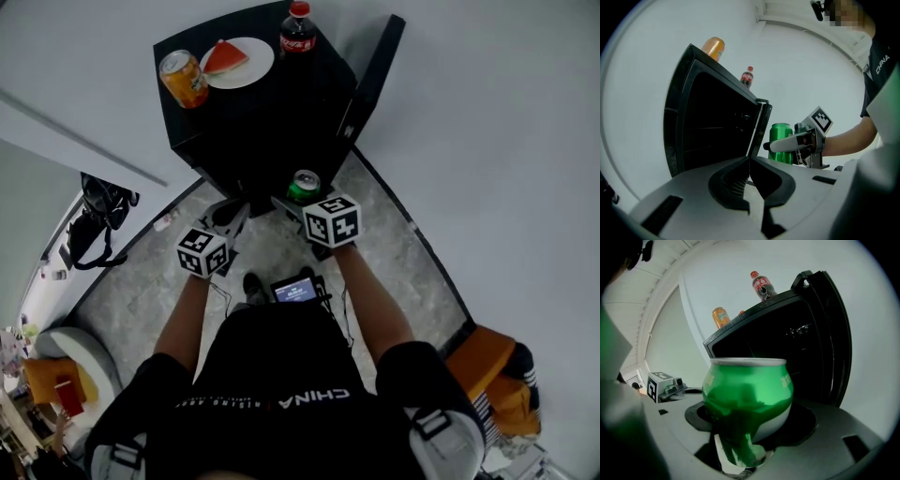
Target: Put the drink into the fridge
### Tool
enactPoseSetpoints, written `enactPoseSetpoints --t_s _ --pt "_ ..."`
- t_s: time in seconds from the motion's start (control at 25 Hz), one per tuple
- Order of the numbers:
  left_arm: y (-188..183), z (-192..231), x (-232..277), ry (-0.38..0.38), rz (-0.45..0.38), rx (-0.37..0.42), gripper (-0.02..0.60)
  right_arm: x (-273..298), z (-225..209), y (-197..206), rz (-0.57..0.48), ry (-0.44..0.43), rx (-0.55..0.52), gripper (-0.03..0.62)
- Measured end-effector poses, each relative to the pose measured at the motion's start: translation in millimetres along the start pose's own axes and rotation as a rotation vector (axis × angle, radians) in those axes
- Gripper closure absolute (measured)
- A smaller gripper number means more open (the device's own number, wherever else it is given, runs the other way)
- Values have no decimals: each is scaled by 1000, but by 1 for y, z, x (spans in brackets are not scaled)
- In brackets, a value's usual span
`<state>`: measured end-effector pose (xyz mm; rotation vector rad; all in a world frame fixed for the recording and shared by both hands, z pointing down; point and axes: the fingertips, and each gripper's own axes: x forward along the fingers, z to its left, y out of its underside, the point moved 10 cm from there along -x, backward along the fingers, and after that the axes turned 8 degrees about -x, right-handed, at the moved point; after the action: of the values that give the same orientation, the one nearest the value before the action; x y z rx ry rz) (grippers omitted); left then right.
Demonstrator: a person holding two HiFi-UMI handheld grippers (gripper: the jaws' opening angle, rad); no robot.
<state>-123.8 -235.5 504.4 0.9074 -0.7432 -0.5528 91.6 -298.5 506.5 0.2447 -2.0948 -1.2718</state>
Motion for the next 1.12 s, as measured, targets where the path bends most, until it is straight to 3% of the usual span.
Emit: enactPoseSetpoints --t_s 0.36,0.8,1.12 --pt "6 19 45 -60 13 8 569 50 -33 7 12 -8 -89 249" --pt "23 63 91 -251 -54 -65 569 140 -92 16 -4 33 -171 249" --pt "41 91 112 -271 -78 -108 569 196 -121 19 -11 60 -199 249"
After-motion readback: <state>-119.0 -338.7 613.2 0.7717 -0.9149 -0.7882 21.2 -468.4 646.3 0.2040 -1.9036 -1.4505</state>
